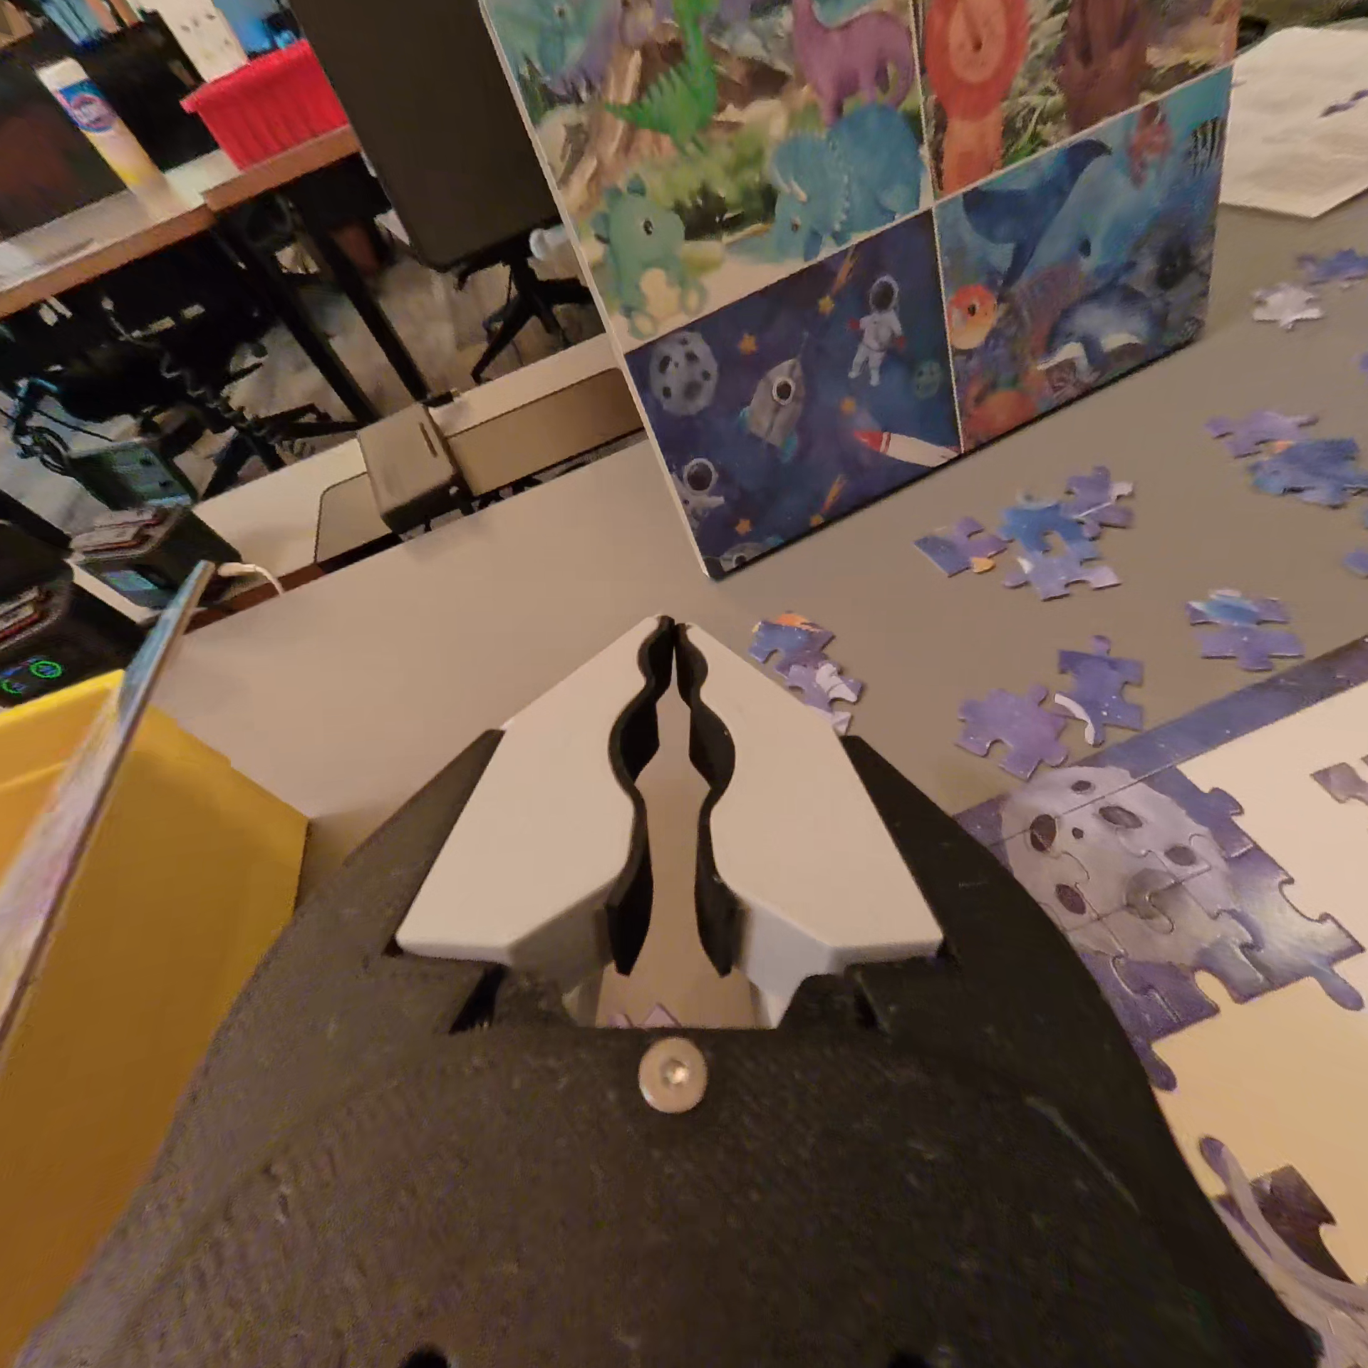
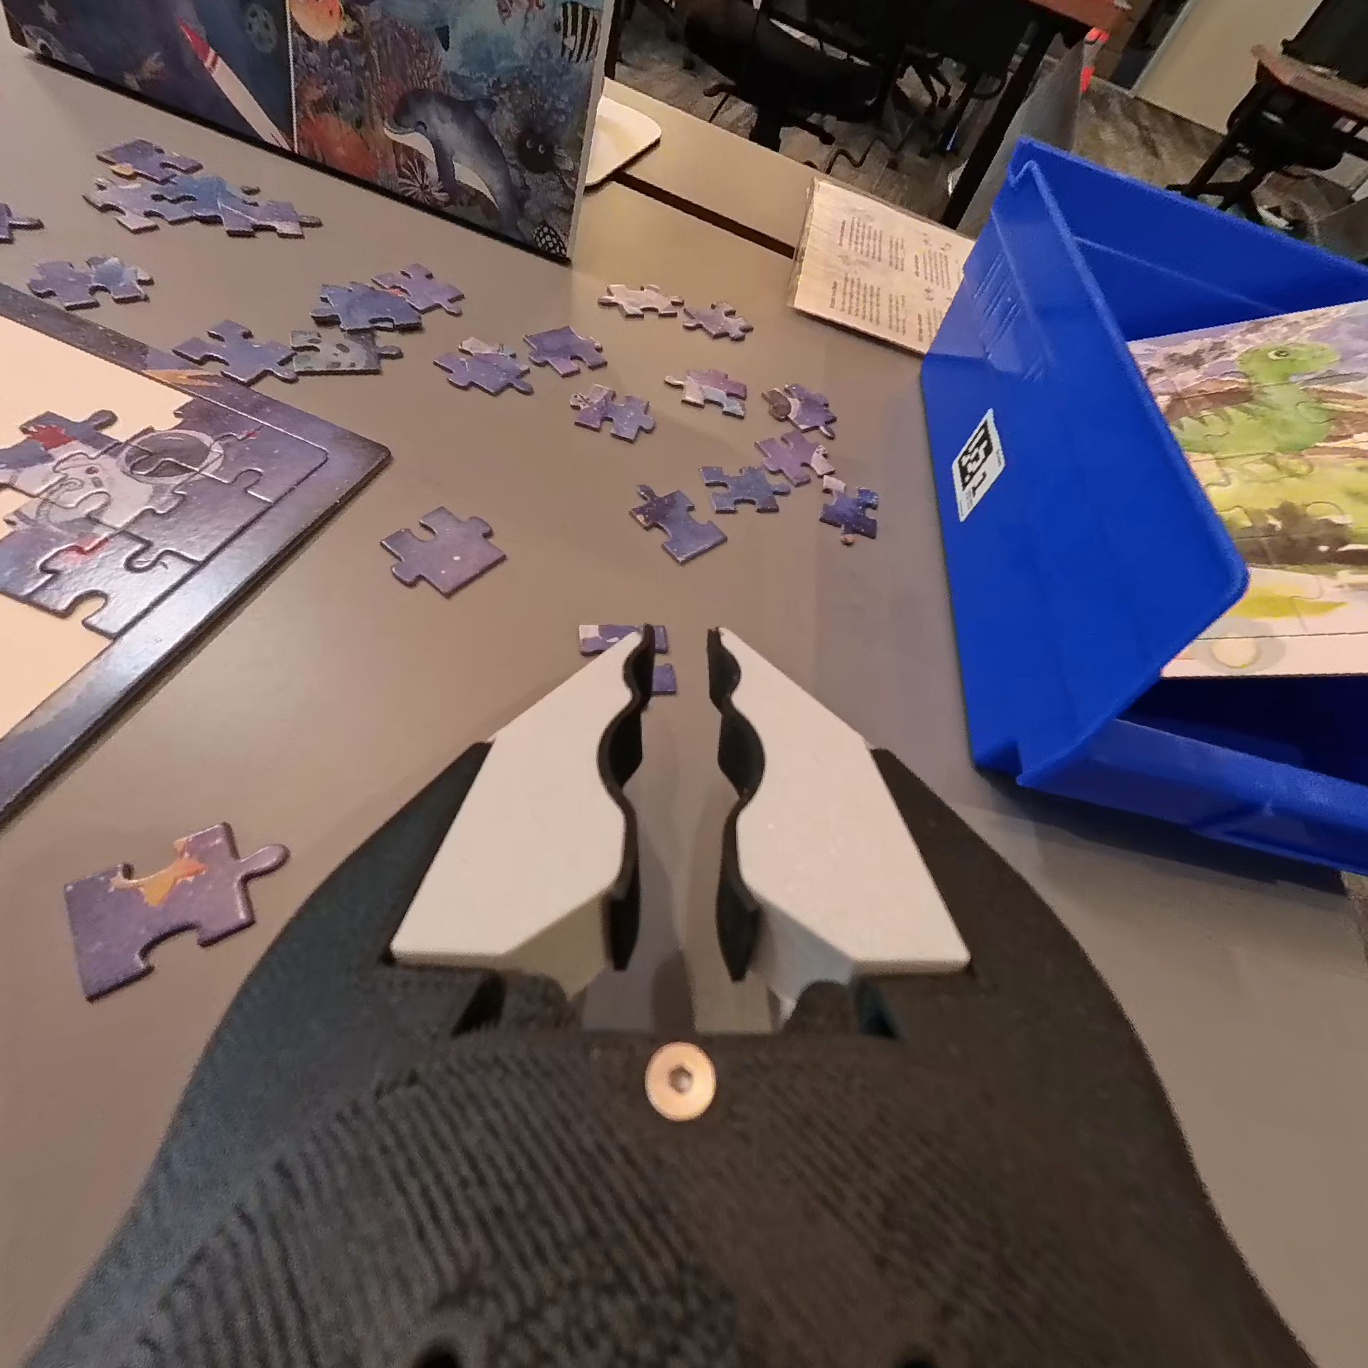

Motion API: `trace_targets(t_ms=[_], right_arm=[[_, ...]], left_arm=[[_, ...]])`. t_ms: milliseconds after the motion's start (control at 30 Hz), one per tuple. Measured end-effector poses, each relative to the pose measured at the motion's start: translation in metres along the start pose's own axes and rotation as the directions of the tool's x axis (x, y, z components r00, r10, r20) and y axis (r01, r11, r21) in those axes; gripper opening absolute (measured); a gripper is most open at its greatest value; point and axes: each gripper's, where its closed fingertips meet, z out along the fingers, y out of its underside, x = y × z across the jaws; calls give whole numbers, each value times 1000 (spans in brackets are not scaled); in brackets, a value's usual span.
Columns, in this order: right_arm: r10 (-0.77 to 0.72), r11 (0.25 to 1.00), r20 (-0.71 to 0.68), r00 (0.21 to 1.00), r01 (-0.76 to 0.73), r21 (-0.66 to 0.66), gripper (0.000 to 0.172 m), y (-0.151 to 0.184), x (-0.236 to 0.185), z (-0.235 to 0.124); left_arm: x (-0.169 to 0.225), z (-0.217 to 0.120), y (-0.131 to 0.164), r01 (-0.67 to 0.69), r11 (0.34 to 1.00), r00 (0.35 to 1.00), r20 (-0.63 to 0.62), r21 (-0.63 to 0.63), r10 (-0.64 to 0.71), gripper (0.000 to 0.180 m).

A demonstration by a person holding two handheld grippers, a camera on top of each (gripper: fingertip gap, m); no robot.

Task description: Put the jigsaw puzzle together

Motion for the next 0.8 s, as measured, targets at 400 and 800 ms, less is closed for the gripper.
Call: trace_targets(t_ms=[400,800], right_arm=[[-16,1000,-15,1000,16,5,8,-1,0,0],[202,967,104,974,-215,136,7,-15,14,-16]], left_arm=[[13,3,36,92,995,983,-157,-48,-99,0],[4,4,40,106,993,985,-128,-52,-112,0]])
